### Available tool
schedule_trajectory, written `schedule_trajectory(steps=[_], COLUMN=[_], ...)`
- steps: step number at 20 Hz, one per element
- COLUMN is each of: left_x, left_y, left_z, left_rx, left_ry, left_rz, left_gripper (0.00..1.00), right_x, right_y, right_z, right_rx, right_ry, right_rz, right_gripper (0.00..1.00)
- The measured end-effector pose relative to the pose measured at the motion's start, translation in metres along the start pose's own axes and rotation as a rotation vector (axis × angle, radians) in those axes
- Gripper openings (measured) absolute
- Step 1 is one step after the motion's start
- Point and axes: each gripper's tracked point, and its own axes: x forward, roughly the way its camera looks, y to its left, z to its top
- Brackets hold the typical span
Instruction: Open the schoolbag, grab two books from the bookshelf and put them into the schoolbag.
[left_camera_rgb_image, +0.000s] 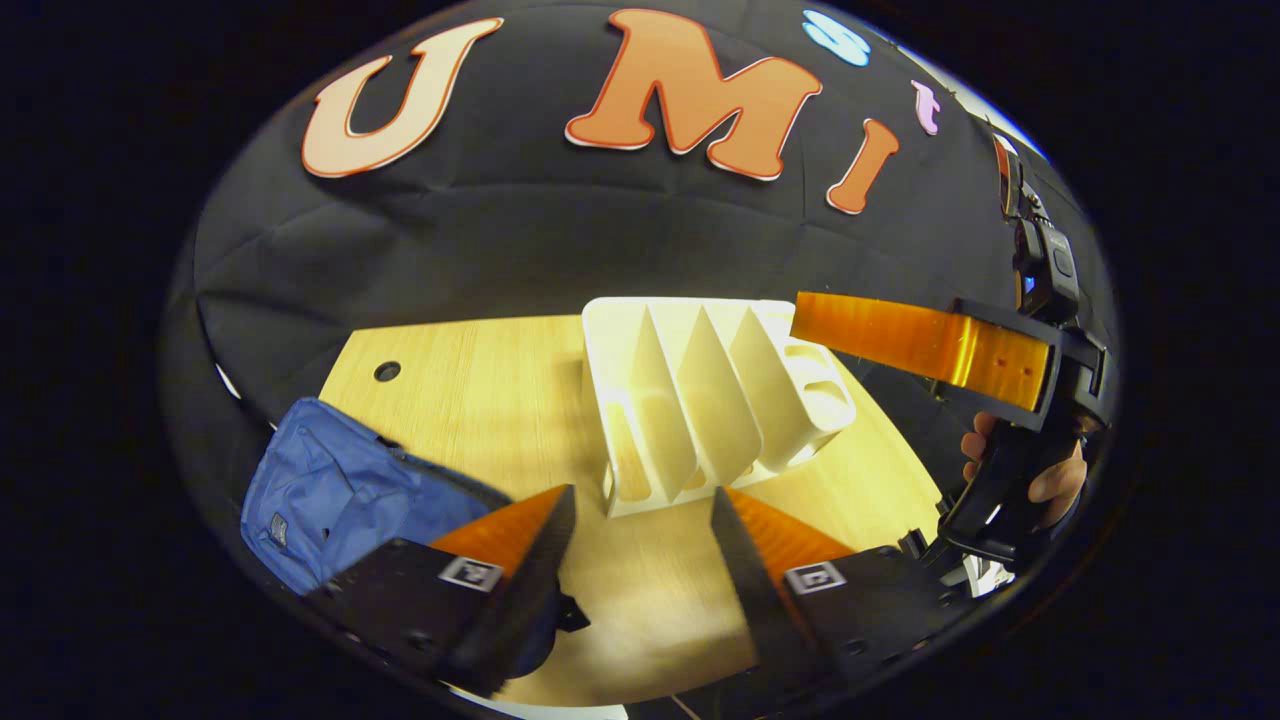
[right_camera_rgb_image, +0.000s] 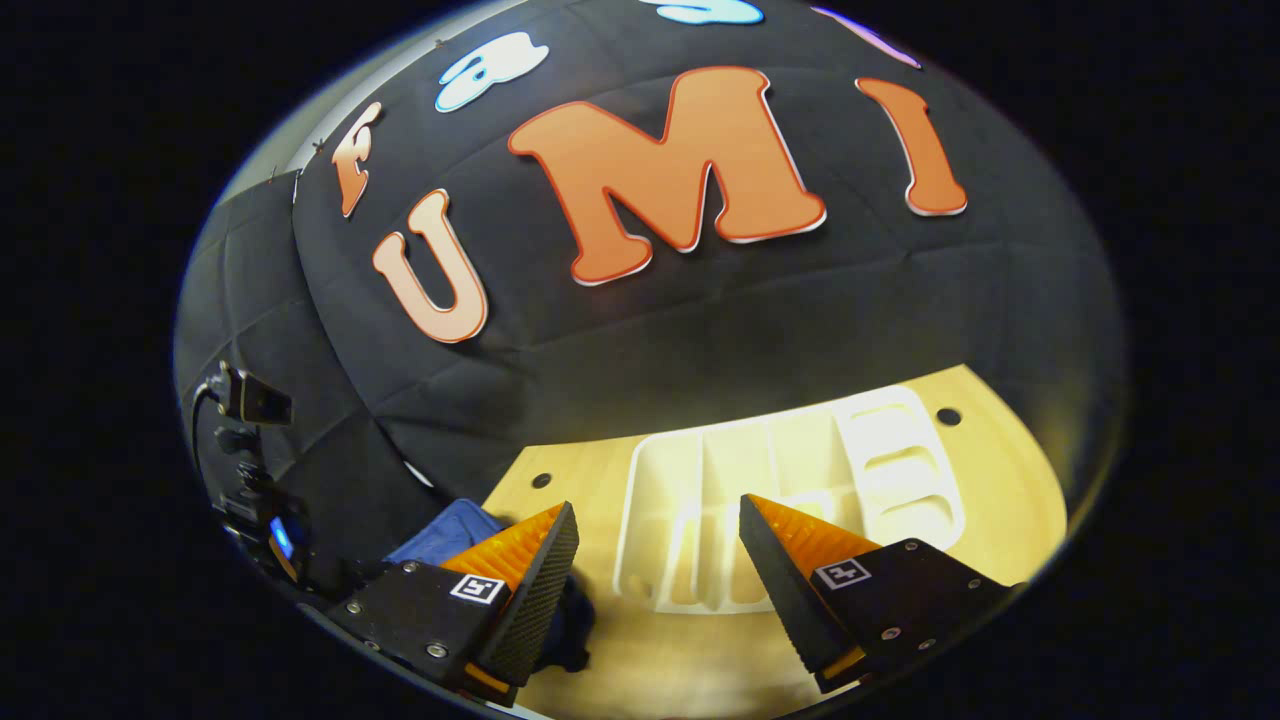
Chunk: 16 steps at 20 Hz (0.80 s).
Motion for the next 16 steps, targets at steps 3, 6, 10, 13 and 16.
schedule_trajectory(steps=[3,6,10,13,16], left_x=[0.0,-0.01,-0.024,-0.036,-0.052], left_y=[-0.002,-0.005,-0.006,-0.01,-0.008], left_z=[0.02,0.042,0.071,0.099,0.113], left_rx=[0.036,0.049,0.058,0.081,0.093], left_ry=[-0.08,-0.18,-0.331,-0.446,-0.523], left_rz=[0.05,0.097,0.161,0.205,0.273], left_gripper=[0.98,0.98,0.97,0.96,0.96], right_x=[-0.013,-0.024,-0.038,-0.045,-0.053], right_y=[-0.024,-0.036,-0.042,-0.043,-0.044], right_z=[0.013,0.032,0.059,0.069,0.079], right_rx=[-0.032,-0.075,-0.166,-0.199,-0.198], right_ry=[-0.039,-0.101,-0.198,-0.234,-0.277], right_rz=[-0.047,-0.077,-0.111,-0.122,-0.139], right_gripper=[0.97,0.97,0.97,0.97,0.97])
